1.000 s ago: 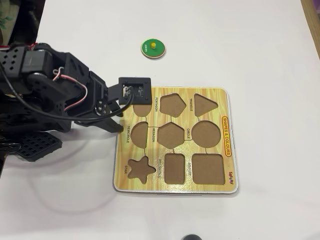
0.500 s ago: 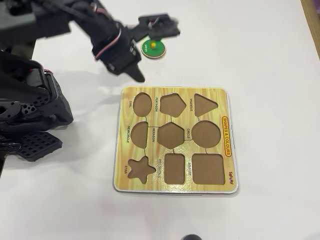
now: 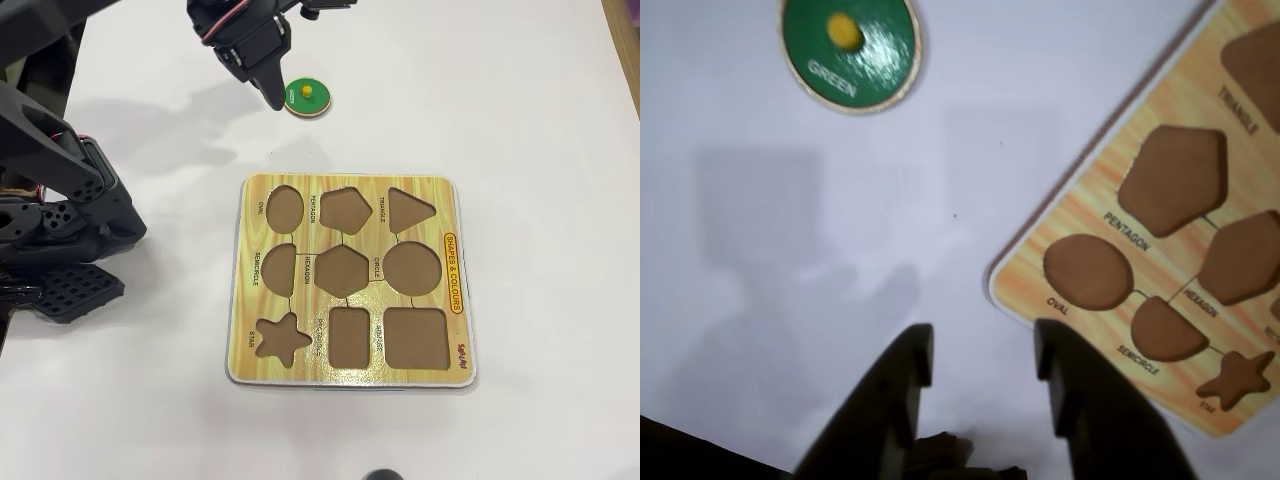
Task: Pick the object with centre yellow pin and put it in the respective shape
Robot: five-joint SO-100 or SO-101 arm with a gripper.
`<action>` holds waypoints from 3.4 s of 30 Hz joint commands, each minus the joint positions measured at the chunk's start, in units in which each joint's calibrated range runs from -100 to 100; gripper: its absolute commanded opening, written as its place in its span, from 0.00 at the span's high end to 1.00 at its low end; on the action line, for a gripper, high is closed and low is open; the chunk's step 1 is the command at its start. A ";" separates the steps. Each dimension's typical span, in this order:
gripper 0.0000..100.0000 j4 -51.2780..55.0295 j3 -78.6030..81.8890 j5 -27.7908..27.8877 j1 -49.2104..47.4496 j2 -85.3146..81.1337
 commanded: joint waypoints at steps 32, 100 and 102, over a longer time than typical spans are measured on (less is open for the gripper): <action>0.88 -0.32 -39.21 -0.20 -10.91 45.61; 0.99 -0.40 -43.88 -0.25 -10.32 55.15; 0.99 -0.40 -43.88 -0.25 -10.32 55.15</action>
